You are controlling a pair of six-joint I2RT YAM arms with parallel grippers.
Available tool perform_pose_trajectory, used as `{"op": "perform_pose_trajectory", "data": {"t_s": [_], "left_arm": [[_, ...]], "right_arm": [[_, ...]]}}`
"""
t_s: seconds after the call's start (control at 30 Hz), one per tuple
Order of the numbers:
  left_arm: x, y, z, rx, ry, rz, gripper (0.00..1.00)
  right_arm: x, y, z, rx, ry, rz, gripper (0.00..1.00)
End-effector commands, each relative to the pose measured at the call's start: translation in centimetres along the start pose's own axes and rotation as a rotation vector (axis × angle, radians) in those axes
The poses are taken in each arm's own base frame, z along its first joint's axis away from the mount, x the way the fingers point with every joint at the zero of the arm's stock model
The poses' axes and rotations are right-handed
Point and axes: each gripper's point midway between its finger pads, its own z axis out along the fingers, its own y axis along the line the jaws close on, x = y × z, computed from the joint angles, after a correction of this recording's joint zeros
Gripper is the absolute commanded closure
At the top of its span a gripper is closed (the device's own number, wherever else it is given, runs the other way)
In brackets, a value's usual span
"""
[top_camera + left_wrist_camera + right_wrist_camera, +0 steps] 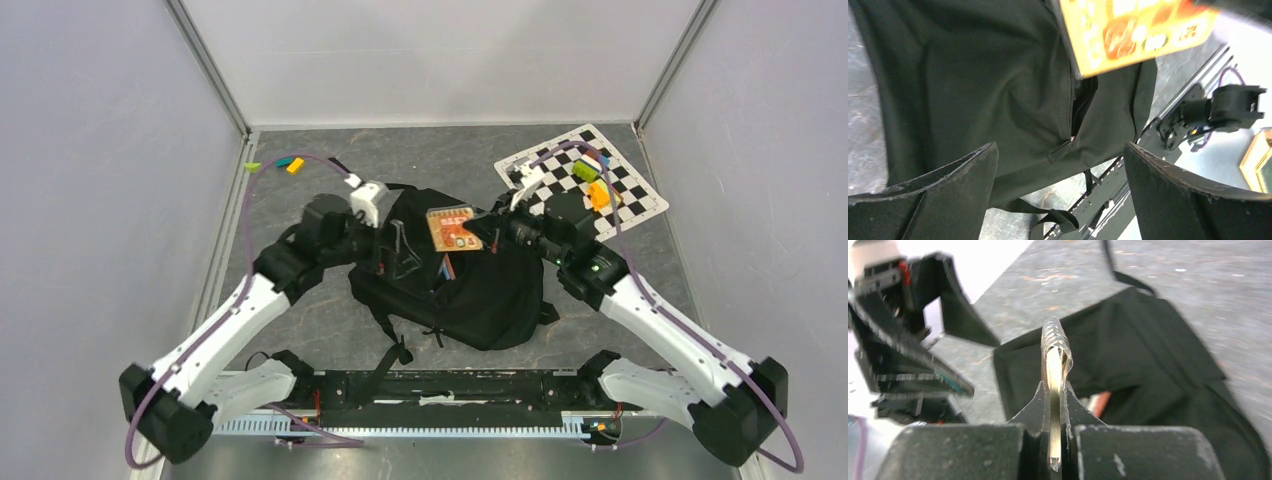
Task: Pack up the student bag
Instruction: Pick up the stationery from the center of the board, then place the stationery in the student bag.
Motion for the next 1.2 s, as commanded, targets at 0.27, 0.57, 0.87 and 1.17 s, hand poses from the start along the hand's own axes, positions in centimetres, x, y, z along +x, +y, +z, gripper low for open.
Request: {"op": "perform_pose_trajectory", "data": {"t_s": [0.27,0.57,0.87,1.17], "left_arm": [[-0.8,-3.6,9.3,-0.166,0.100,0.198,0.01],[0.6,-0.3,12.3,-0.388,0.201,0.403,0.16],[0.9,0.4,13.1,-0.385,0.184,0.454,0.58],[-0.8,-2.2,12.1,-0.245,0.020,0.439,0.98]], "right_arm": [[-1.4,-10.8,-11.7,0.725,-0.063,-0.120,1.00],[0.1,-10.3,-15.4,0.759,-0.179,0.013,1.00],[1.5,-6.8,-12.8,0.520,-0.216,0.232,1.00],[4.6,-4.3,-9.1,0.312,-0.206,0.586,1.00]]}}
